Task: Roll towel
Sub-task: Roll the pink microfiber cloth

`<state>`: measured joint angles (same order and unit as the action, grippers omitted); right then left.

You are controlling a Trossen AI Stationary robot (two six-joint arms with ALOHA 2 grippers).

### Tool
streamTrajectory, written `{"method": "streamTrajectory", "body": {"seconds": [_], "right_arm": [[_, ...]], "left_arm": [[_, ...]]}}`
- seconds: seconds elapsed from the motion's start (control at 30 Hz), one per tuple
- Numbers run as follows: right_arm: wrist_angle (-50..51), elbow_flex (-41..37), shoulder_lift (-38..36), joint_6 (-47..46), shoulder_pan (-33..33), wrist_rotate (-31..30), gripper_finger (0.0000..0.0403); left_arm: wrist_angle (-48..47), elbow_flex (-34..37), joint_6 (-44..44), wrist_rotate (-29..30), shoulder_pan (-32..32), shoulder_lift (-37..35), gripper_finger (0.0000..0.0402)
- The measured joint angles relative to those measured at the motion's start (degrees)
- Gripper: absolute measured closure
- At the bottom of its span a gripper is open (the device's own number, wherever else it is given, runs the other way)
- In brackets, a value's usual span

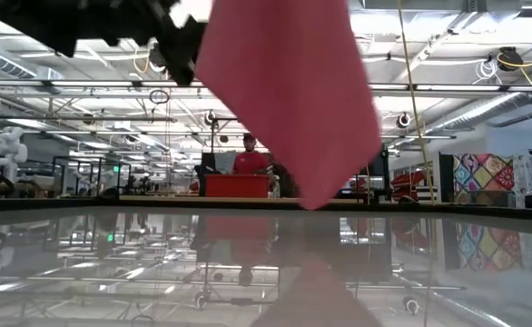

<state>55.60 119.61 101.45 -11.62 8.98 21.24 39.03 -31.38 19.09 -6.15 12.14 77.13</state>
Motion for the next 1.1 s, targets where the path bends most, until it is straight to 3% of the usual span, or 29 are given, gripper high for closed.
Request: {"method": "streamTrajectory", "body": {"seconds": [0.07,0.3,0.43,0.57,0.7,0.8,0.9,0.97,1.1], "right_arm": [[0.2,0.0,0.0,0.0,0.2,-0.3,0.0403],[0.7,0.0,0.0,0.6,0.2,-0.6,0.0403],[1.4,0.0,0.0,1.5,0.1,-2.1,0.0403],[2.8,0.0,0.0,1.5,0.1,-2.3,0.0403],[7.3,0.0,0.0,0.1,1.1,-2.3,0.0403],[13.3,0.0,0.0,-0.7,2.3,-4.0,0.0403],[21.0,0.0,0.0,-1.3,3.7,-7.0,0.0403],[25.4,0.0,0.0,-1.6,4.4,-11.4,0.0403],[32.1,0.0,0.0,-4.3,5.1,-25.7,0.0403]], "left_arm": [[-0.9,-1.9,-0.2,-1.9,-0.4,2.1,0.0182],[-1.1,-7.7,0.1,-16.6,-0.5,8.3,0.0201],[-1.8,-10.5,0.1,-18.7,-0.4,10.9,0.0227],[-13.2,-13.3,-0.6,-17.9,-1.2,11.3,0.0281],[-27.5,-14.4,-4.7,-17.9,-2.1,9.2,0.0373],[-36.7,-15.0,-7.6,-17.9,-3.0,5.7,0.0388],[-45.5,-16.4,-10.2,-14.9,-4.4,1.2,0.0386],[-52.4,-18.0,-12.5,-9.7,-5.0,-2.5,0.0389],[-63.2,-22.5,-19.0,9.3,-5.2,-9.1,0.0396]]}}
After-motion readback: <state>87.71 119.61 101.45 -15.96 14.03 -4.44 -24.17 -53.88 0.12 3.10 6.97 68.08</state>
